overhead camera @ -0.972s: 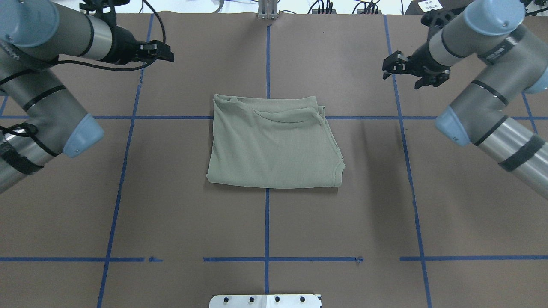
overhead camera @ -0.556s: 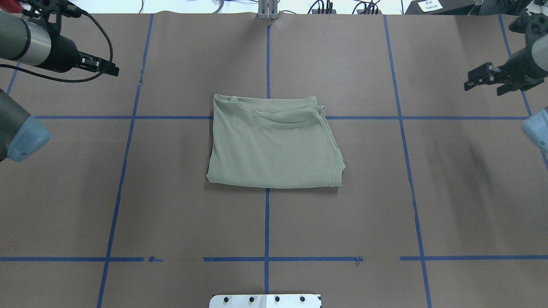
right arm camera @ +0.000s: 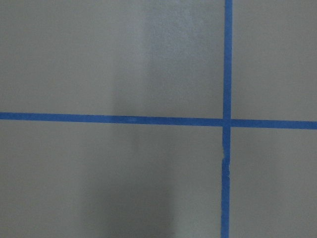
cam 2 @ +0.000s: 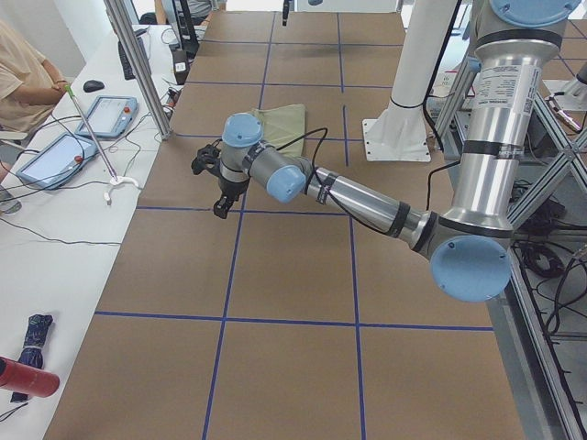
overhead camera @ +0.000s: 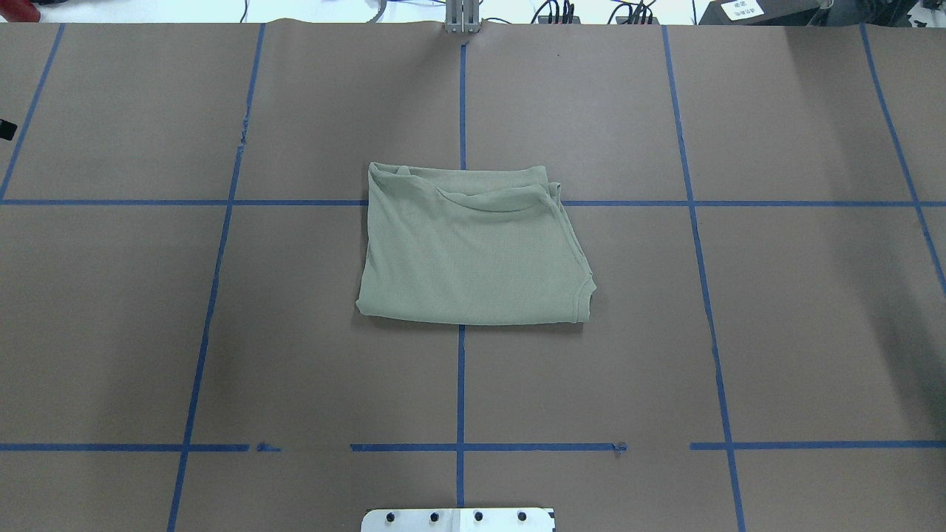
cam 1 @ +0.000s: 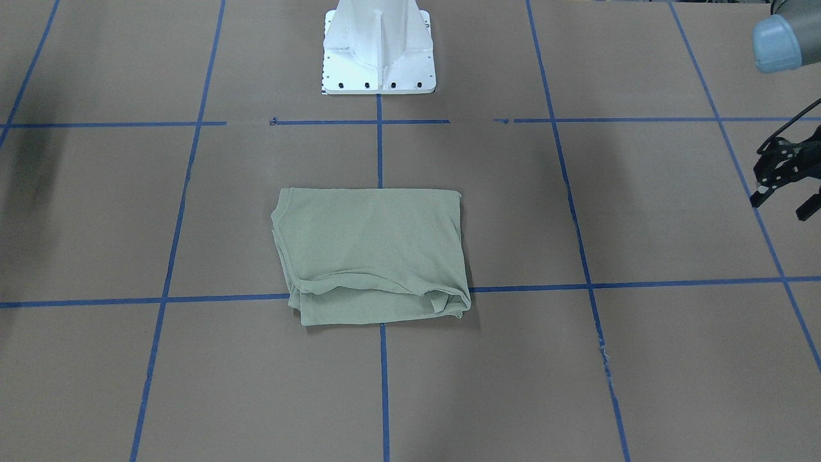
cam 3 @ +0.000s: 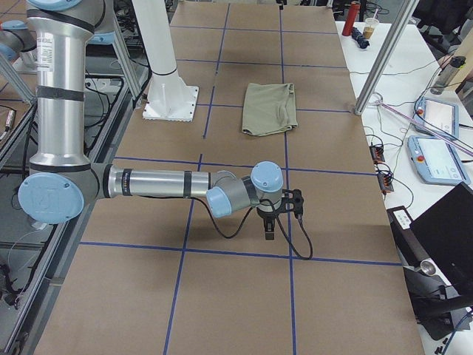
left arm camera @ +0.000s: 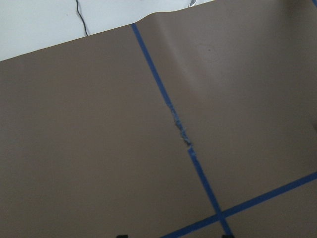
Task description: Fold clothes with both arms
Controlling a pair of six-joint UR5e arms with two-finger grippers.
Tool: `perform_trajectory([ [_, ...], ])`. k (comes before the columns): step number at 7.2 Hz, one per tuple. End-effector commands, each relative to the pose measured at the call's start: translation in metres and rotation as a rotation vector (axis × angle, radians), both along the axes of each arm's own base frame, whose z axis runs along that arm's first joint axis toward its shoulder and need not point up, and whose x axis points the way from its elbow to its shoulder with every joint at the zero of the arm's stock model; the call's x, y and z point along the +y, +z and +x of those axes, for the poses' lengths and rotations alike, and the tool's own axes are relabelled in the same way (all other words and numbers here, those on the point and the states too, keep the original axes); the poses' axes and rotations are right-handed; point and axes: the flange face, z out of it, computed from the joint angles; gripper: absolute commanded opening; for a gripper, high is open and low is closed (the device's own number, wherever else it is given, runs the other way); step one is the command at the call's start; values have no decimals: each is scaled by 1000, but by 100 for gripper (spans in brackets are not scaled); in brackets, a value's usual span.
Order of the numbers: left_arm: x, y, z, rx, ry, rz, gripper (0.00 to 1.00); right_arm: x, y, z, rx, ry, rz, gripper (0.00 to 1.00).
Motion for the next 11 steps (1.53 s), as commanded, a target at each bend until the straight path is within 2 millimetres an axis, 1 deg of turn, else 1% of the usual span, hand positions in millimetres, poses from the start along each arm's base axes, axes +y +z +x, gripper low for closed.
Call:
perform_trajectory([
  [1,24,19,-34,-7,-10,-107,84,8,14,26,22,-34,-9,100],
  [2,39,44,-56,-3,28,-94,84,10,17,31,27,-47,-1,100],
  [3,57,64,-63,-25,68,-76,99,16,20,36,28,-42,-5,100],
  [4,73,83,-88,-32,57,-74,99,27,22,39,29,-38,-11,100],
  [5,74,83,-93,-39,45,-75,99,33,25,41,36,-35,-19,100],
  [6,75,92,-92,-45,39,-102,99,32,24,41,41,-34,-15,100],
  [7,75,93,-93,-45,34,-108,99,28,21,40,42,-33,-8,100],
  [8,74,96,-92,-44,34,-116,99,29,21,40,40,-34,-8,100],
  [10,75,96,-93,-44,32,-116,99,33,16,42,34,-32,-1,100],
  [11,74,99,-91,-44,35,-123,99,36,18,44,34,-27,-5,100],
])
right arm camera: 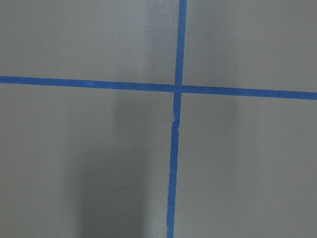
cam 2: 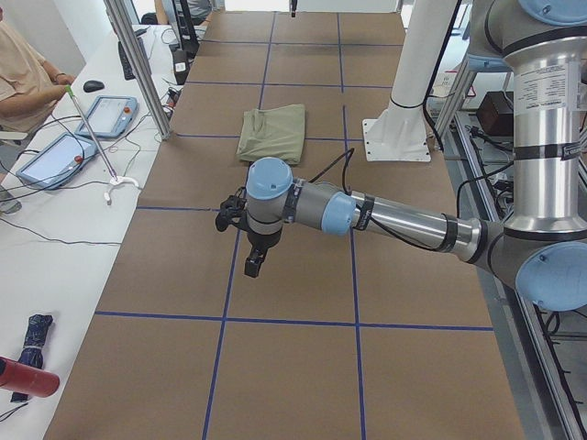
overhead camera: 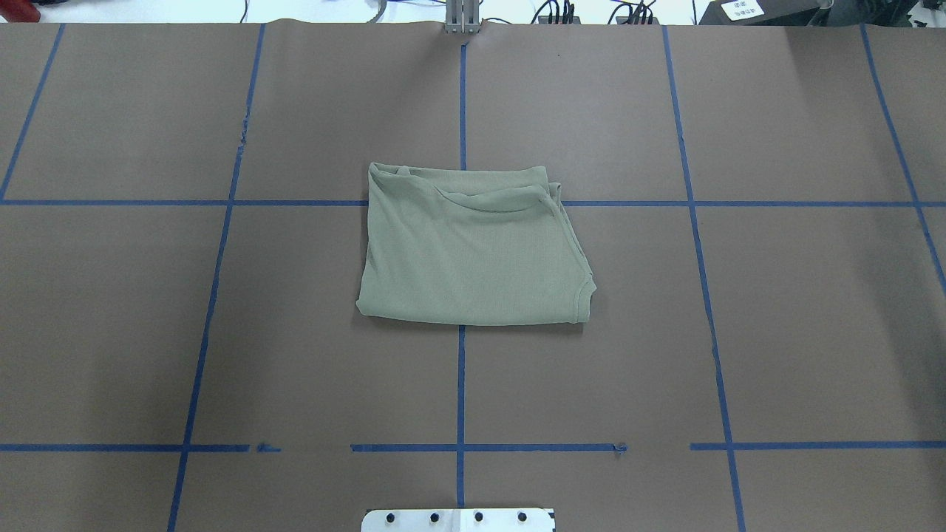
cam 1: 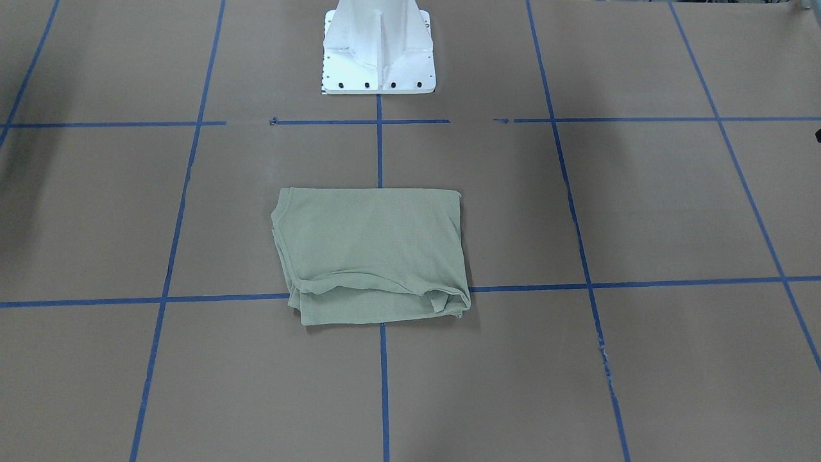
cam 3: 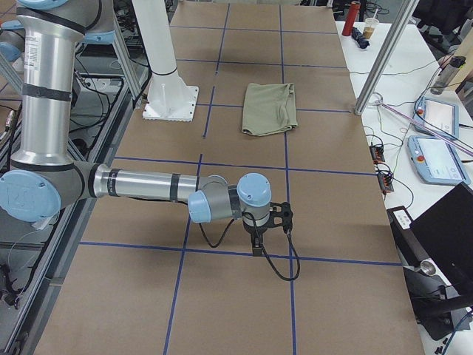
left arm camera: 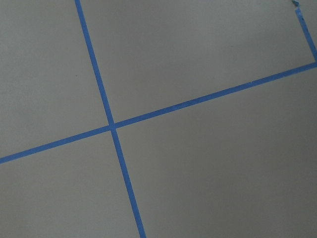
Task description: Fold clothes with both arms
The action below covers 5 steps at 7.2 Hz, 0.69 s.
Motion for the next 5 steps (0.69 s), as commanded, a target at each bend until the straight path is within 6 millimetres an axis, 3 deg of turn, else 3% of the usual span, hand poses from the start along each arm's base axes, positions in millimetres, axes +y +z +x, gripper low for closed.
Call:
perform_trajectory([
  [1,-1,1,1,1,-10,-10,99,4,-2,3,-3,6,4,100],
  [5,-2,-3,2,9,-43,-39,99,7,-2,16,-3,35,4,100],
])
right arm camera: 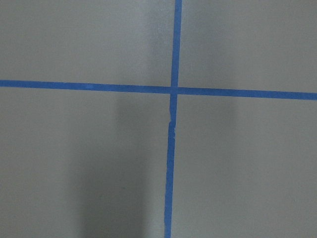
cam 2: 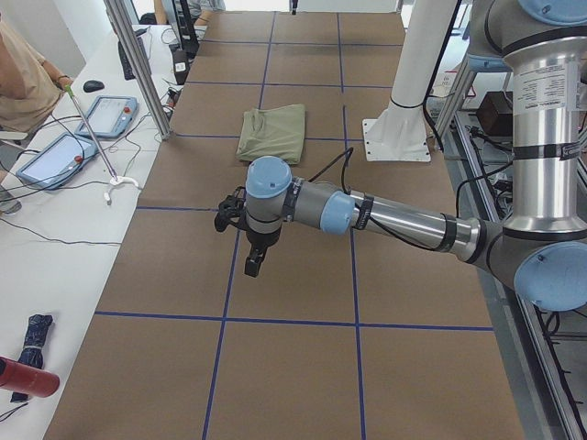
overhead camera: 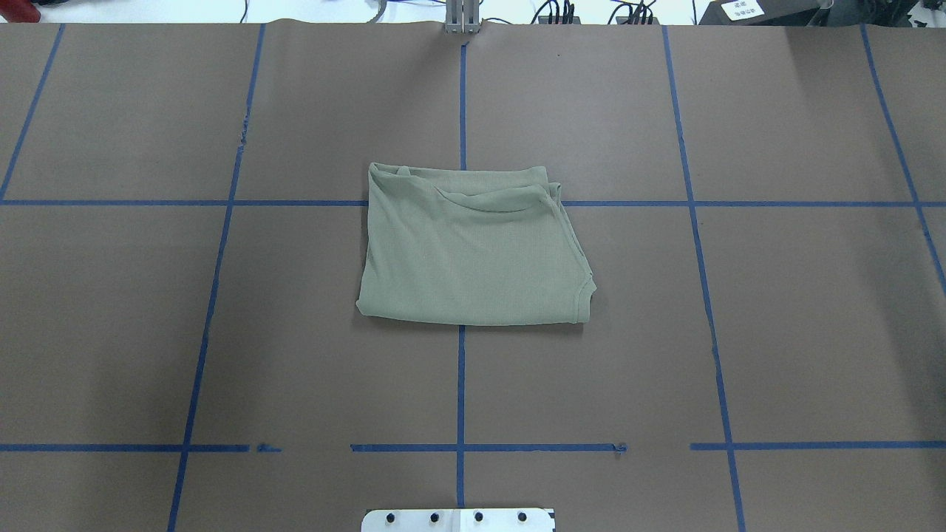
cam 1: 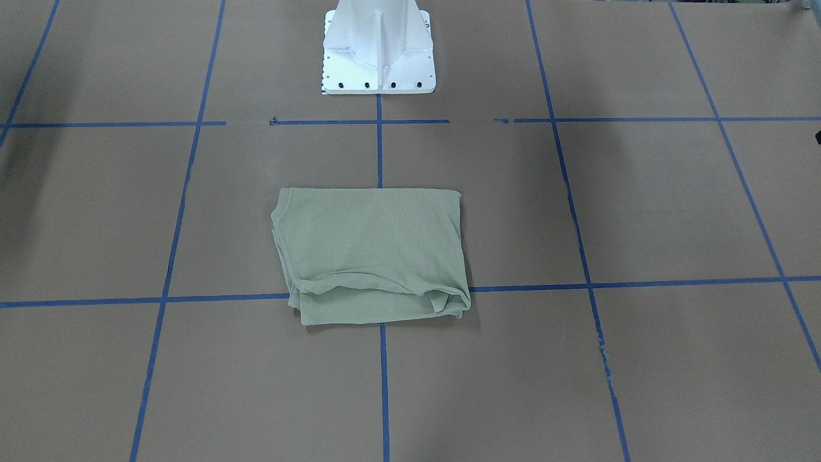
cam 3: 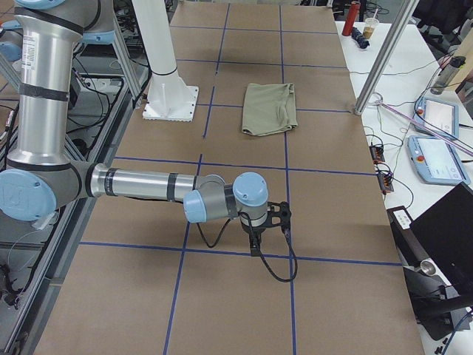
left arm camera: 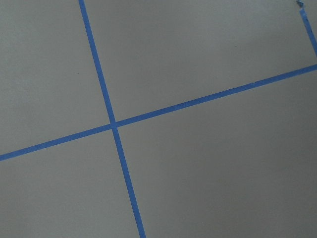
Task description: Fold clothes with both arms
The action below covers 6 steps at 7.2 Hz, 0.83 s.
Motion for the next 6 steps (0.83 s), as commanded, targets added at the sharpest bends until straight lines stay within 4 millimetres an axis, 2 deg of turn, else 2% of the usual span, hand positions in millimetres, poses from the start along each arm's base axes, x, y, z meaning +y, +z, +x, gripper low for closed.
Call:
perform_trajectory([
  [1,-1,1,1,3,-8,-10,99,1,-3,6,-2,14,6,100],
  [4,1,3,0,2,-10,-16,99,4,-2,7,1,17,-1,100],
  [6,12,6,-3,-24,-17,-19,99,4,1,3,15,8,-2,100],
])
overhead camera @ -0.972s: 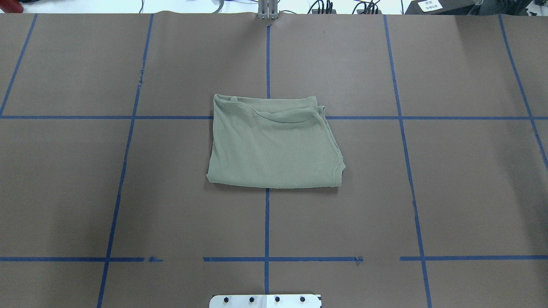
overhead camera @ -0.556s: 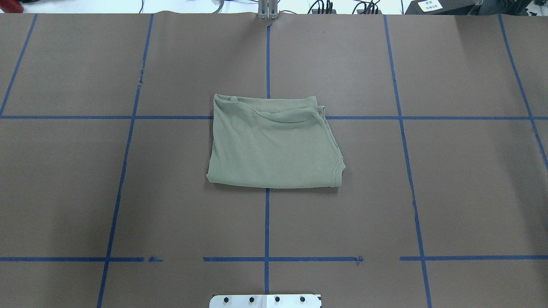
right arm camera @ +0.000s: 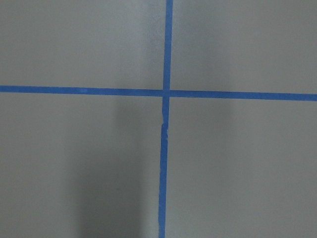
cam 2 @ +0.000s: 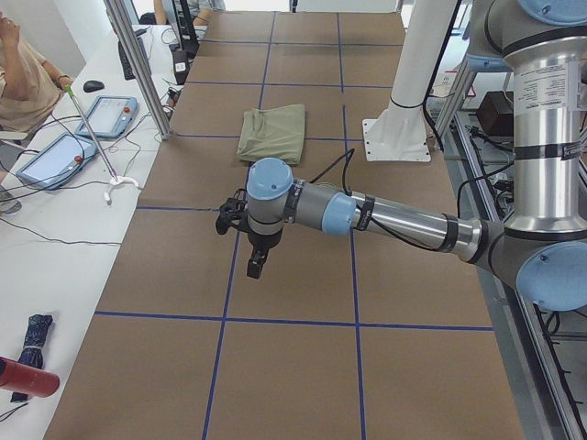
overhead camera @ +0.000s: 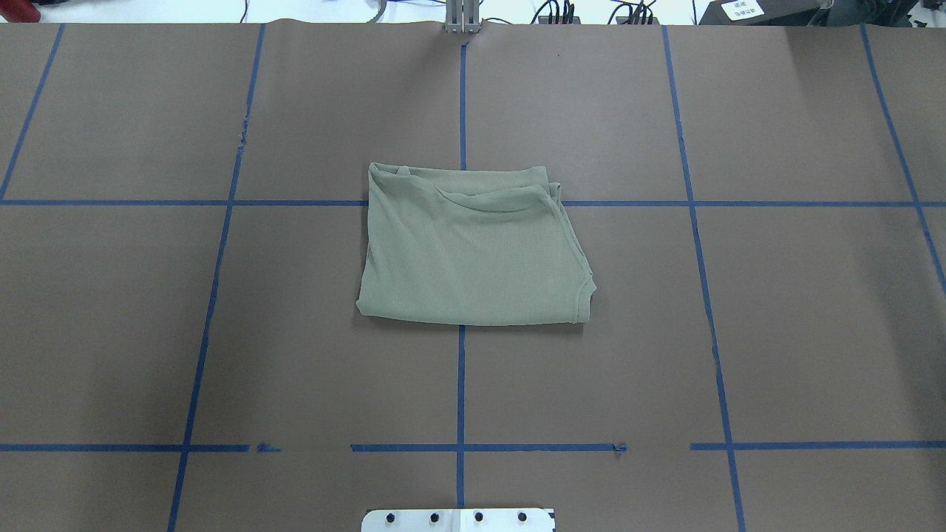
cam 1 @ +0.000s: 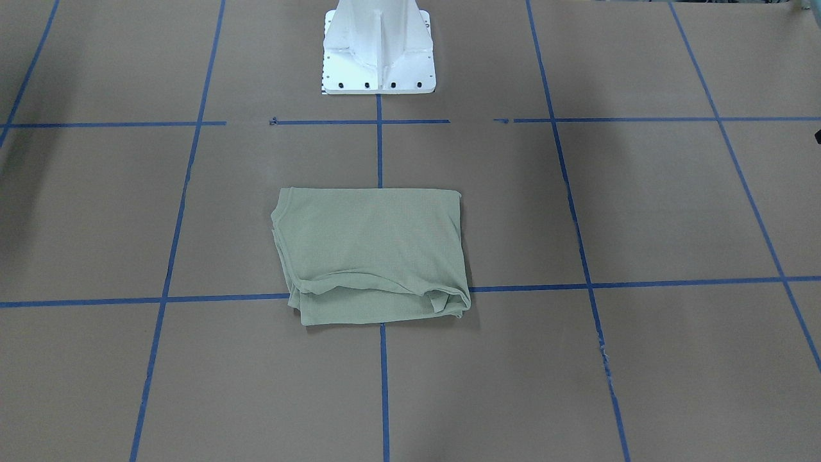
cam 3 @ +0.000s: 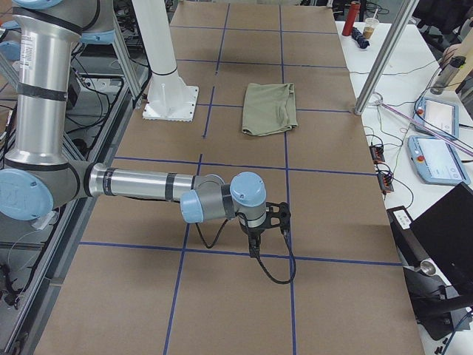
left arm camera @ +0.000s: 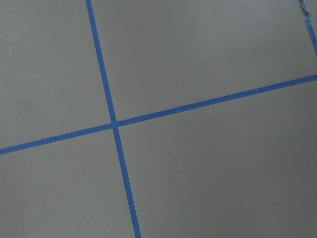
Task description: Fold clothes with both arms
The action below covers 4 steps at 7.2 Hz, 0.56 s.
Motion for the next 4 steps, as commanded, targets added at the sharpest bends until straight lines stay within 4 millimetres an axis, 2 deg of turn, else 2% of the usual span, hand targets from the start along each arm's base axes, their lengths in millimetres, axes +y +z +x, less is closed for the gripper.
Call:
perform_trajectory([
  [1,6,0,-1,-10,-5,-3,99,-1,-1,-10,10,-24,4,100],
  [3,4,-2,-1,-2,0,13,99,5,-2,-17,-7,-43,-38,100],
  [4,6,-1,3,41,12,0,99,2,-15,-23,-18,-55,-27,100],
])
